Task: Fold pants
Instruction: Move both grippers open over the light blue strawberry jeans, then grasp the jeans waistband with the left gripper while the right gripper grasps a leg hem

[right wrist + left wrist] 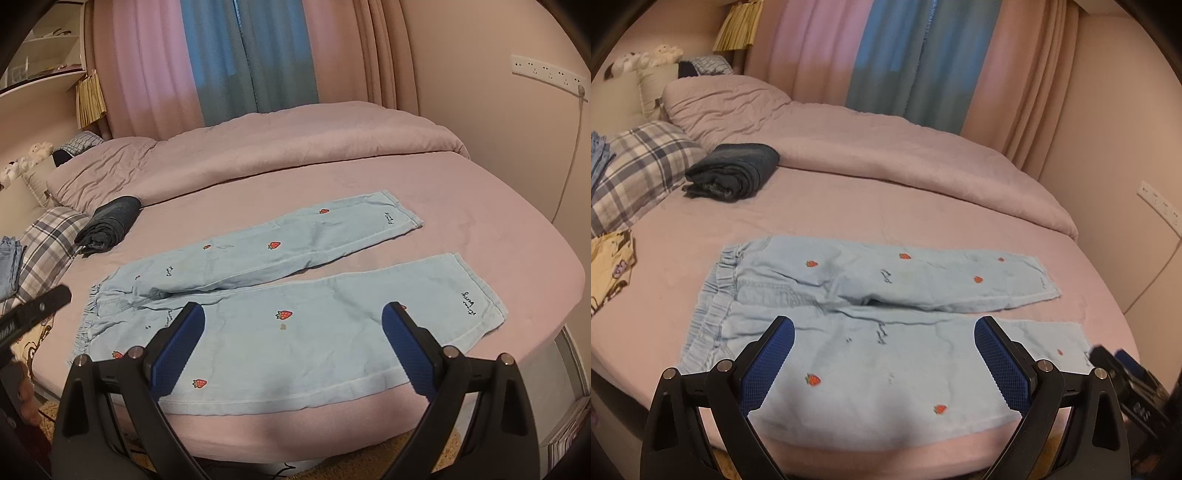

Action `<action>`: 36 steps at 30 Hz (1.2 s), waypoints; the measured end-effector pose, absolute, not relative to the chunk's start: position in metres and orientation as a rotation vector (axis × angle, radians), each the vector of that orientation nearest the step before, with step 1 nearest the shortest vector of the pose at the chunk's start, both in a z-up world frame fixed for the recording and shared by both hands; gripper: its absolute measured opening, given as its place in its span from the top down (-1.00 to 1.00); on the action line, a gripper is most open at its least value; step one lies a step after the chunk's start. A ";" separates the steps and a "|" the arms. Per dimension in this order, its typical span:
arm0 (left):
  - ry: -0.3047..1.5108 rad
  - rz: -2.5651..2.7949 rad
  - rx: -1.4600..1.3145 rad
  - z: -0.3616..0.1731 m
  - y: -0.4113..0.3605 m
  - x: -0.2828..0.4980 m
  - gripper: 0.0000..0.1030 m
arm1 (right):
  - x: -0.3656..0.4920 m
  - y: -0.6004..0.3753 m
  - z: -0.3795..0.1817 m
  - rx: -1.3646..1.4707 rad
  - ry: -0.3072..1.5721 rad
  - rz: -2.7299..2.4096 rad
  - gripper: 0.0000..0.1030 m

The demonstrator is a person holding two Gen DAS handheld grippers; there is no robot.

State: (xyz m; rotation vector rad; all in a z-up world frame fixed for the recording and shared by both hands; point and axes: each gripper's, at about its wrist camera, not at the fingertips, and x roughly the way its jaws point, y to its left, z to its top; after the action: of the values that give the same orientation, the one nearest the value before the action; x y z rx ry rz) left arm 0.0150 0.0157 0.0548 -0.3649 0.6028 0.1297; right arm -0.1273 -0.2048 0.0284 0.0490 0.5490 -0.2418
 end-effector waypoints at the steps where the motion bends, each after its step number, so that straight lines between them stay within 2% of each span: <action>1: 0.593 0.131 -0.376 0.052 0.019 0.018 -0.91 | -0.127 -0.205 0.026 0.040 0.546 -0.242 -0.89; 9: 0.626 0.184 -0.305 0.019 0.040 0.052 -0.91 | -0.110 -0.212 0.004 0.038 0.590 -0.285 -0.89; 15: 0.690 0.160 -0.423 -0.025 0.061 0.050 -0.91 | -0.097 -0.201 0.001 0.055 0.588 -0.277 -0.88; 20: 0.711 0.213 -0.326 -0.030 0.064 0.048 -0.91 | -0.089 -0.195 -0.001 0.098 0.594 -0.254 -0.88; 33: 0.752 0.255 -0.340 -0.034 0.088 0.037 -0.90 | -0.080 -0.205 -0.004 0.112 0.619 -0.302 -0.88; 36: 0.763 0.259 -0.341 -0.036 0.092 0.032 -0.82 | -0.076 -0.207 -0.001 0.111 0.627 -0.316 -0.88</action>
State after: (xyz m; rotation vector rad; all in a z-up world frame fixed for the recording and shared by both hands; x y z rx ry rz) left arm 0.0318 0.0922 -0.0363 -0.3408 0.7631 0.2594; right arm -0.0761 -0.2068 -0.0007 0.1112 0.6267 -0.3157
